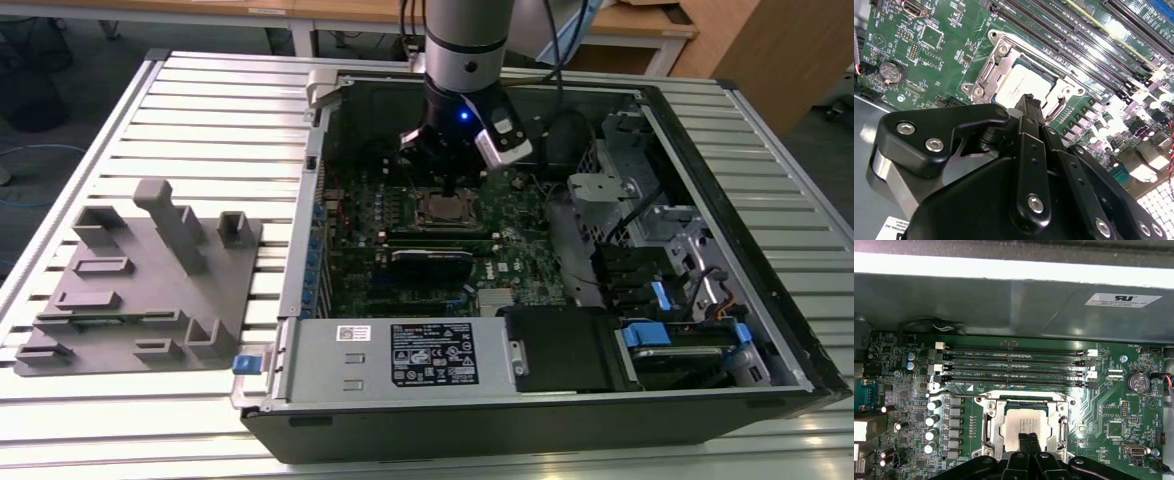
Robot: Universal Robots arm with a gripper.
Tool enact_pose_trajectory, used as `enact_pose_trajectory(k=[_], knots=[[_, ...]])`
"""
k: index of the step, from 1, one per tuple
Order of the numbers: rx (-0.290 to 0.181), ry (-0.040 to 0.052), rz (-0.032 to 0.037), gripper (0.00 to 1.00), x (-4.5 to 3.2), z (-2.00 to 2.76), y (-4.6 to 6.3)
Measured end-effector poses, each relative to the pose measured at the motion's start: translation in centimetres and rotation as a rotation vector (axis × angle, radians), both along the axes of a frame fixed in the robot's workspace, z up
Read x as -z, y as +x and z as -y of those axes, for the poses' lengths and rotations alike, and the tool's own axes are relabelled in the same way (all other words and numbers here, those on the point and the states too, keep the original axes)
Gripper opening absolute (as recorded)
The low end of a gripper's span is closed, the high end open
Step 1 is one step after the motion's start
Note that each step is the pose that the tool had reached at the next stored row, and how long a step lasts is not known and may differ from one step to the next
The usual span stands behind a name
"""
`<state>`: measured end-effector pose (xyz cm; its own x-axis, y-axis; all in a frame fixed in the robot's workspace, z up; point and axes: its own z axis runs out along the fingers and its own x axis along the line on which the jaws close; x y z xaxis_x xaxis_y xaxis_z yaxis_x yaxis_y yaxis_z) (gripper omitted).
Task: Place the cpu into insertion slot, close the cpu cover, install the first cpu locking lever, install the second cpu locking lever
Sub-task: 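Install the first cpu locking lever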
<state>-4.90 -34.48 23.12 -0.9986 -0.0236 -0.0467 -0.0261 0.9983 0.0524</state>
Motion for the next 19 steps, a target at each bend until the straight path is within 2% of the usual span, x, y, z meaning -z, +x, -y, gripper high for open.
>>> enact_pose_trajectory(k=[6, 14, 19], knots=[[0.000, 0.0000, 0.0000, 0.11, -0.35, 0.00, 0.0], [0.000, -0.0001, 0.0000, 0.11, -1.20, 0.00, 0.0], [0.000, 0.0003, 0.0002, 0.11, -1.37, 0.00, 0.0]])
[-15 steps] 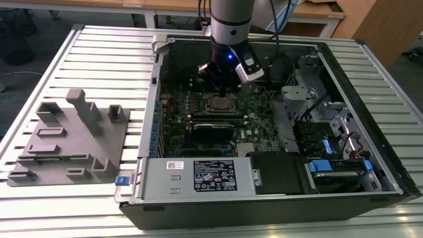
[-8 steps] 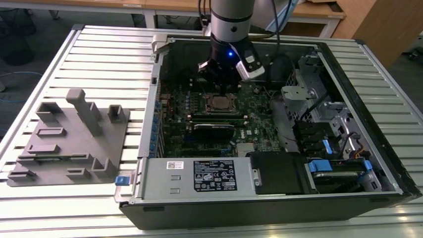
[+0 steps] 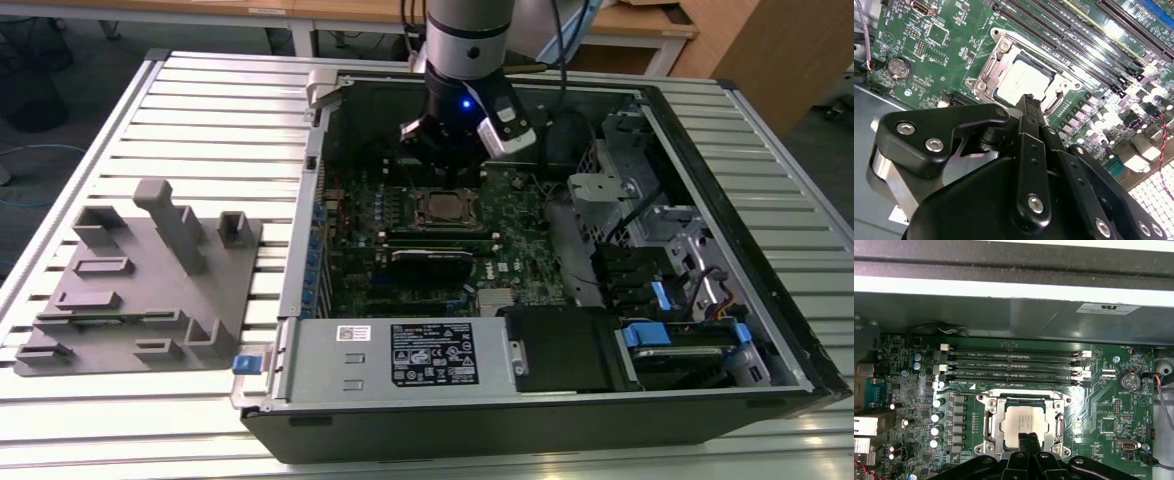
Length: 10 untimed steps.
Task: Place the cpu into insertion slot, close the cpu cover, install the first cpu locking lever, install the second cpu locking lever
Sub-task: 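Install the first cpu locking lever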
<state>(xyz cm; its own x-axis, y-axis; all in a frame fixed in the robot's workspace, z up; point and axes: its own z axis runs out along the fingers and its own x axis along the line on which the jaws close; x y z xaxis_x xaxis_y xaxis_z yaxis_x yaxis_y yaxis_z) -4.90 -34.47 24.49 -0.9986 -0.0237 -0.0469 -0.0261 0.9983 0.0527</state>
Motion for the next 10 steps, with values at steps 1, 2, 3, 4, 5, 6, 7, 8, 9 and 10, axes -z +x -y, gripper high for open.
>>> enact_pose_trajectory(k=[1, 2, 3, 4, 5, 6, 7, 8, 9, 10], knots=[[0.000, 0.0000, 0.0000, 0.11, 0.00, 0.00, 0.00], [0.000, -0.0003, -0.0001, 0.11, -0.02, 0.00, 0.00], [0.000, -0.0003, -0.0002, 0.11, -0.02, 0.00, 0.00], [0.000, -0.0003, -0.0002, 0.11, -0.02, 0.00, 0.00], [0.000, -0.0003, -0.0001, 0.11, -0.02, 0.00, 0.00], [0.000, -0.0003, -0.0002, 0.11, -0.02, 0.00, 0.00], [0.000, -0.0004, -0.0002, 0.11, -0.03, 0.00, 0.00], [0.000, -0.0003, -0.0002, 0.11, -0.03, 0.00, 0.00], [0.000, -0.0003, -0.0001, 0.11, -0.03, 0.00, 0.00], [0.000, -0.0004, -0.0003, 0.11, -0.03, 0.00, -0.04]])
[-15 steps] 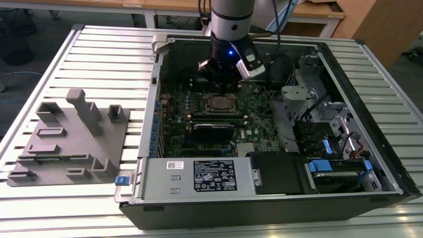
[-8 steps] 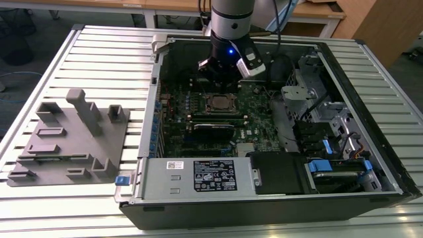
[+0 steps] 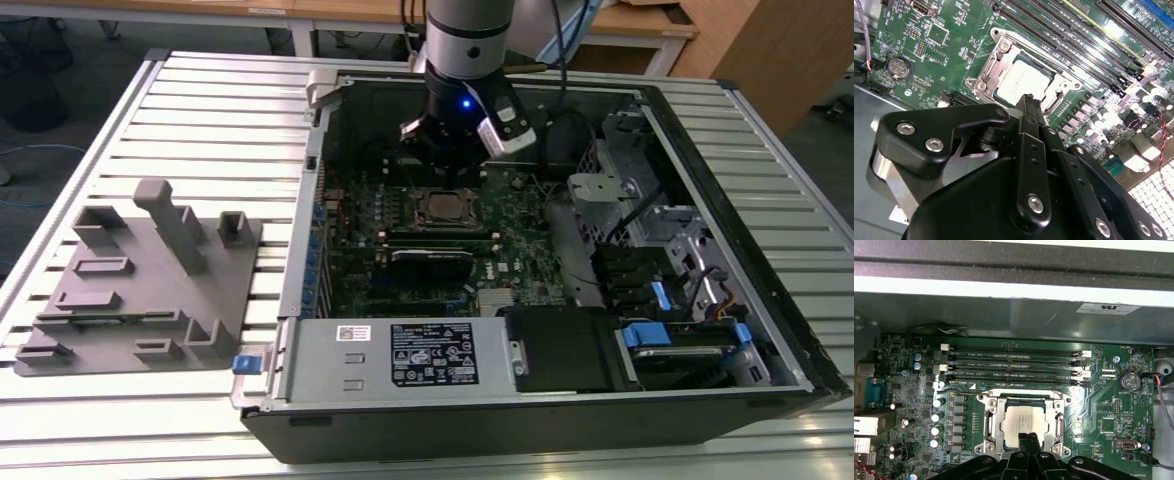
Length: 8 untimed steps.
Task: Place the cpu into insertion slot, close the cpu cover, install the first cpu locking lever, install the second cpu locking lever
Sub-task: 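Install the first cpu locking lever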
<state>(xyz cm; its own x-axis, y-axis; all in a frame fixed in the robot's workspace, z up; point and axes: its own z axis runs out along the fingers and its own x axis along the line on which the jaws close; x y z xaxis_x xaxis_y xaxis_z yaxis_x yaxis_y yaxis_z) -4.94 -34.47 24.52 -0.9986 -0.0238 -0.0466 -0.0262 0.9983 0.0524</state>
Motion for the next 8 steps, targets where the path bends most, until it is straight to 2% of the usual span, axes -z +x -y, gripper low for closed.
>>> enact_pose_trajectory(k=[8], knots=[[0.000, 0.0001, 0.0007, 0.11, 0.03, 0.00, -1.06]])
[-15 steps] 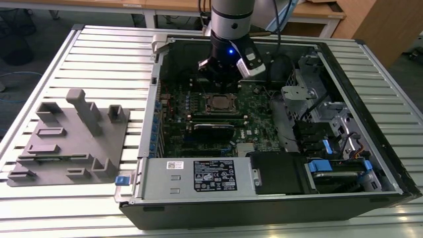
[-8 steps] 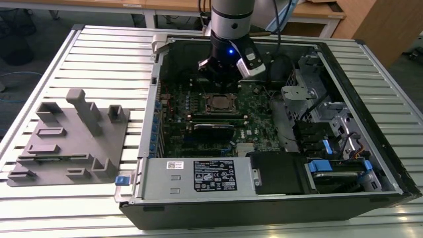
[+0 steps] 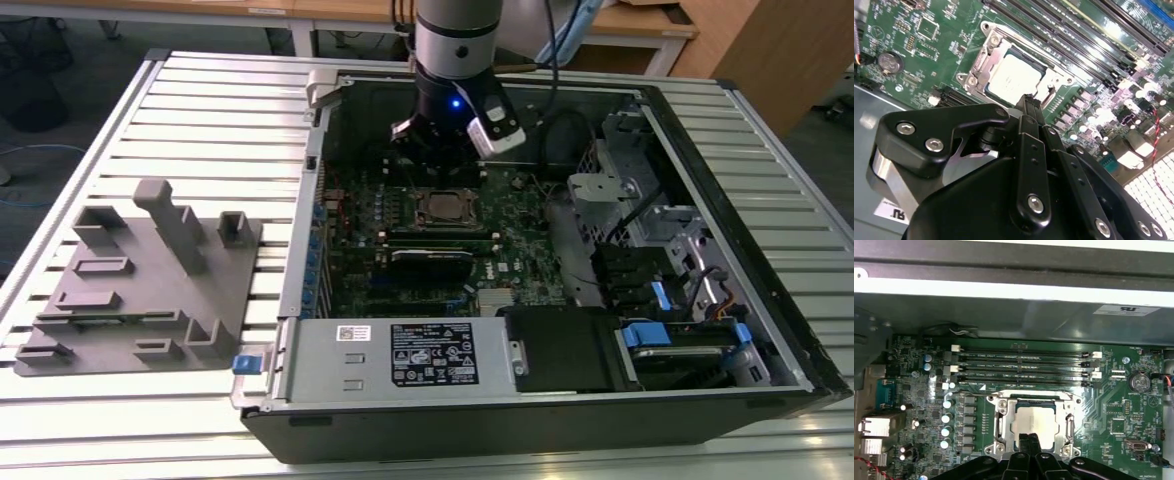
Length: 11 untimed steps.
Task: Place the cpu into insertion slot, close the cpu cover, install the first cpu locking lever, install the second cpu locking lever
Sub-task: 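Install the first cpu locking lever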
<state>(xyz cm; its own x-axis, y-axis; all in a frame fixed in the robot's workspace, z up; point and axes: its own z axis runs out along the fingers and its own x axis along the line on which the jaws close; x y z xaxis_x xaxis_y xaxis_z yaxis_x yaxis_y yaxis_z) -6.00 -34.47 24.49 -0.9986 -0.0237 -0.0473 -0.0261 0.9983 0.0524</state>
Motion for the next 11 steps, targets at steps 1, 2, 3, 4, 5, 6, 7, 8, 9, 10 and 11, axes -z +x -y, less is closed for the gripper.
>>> enact_pose_trajectory(k=[1, 2, 3, 4, 5, 6, 7, 8, 9, 10, 11], knots=[[0.000, 0.0000, 0.0000, 0.11, 0.00, 0.00, -0.03], [0.000, -0.0001, 0.0000, 0.11, 0.00, 0.00, -0.03], [0.000, -0.0001, -0.0001, 0.11, 0.00, 0.00, -0.04], [0.000, 0.0000, 0.0000, 0.11, 0.00, 0.00, -0.04], [0.000, 0.0000, 0.0000, 0.11, 0.00, 0.00, -0.04], [0.000, 0.0000, 0.0000, 0.11, 0.00, 0.00, -0.04], [0.000, 0.0000, 0.0000, 0.11, 0.00, 0.00, -0.04], [0.000, 0.0000, 0.0000, 0.11, 0.00, 0.00, -0.04], [0.000, 0.0001, 0.0000, 0.11, 0.00, 0.00, -0.08], [0.000, 0.0001, 0.0001, 0.11, 0.01, 0.01, -0.17], [0.000, -0.0001, -0.0001, 0.11, 0.01, 0.01, -0.33]])
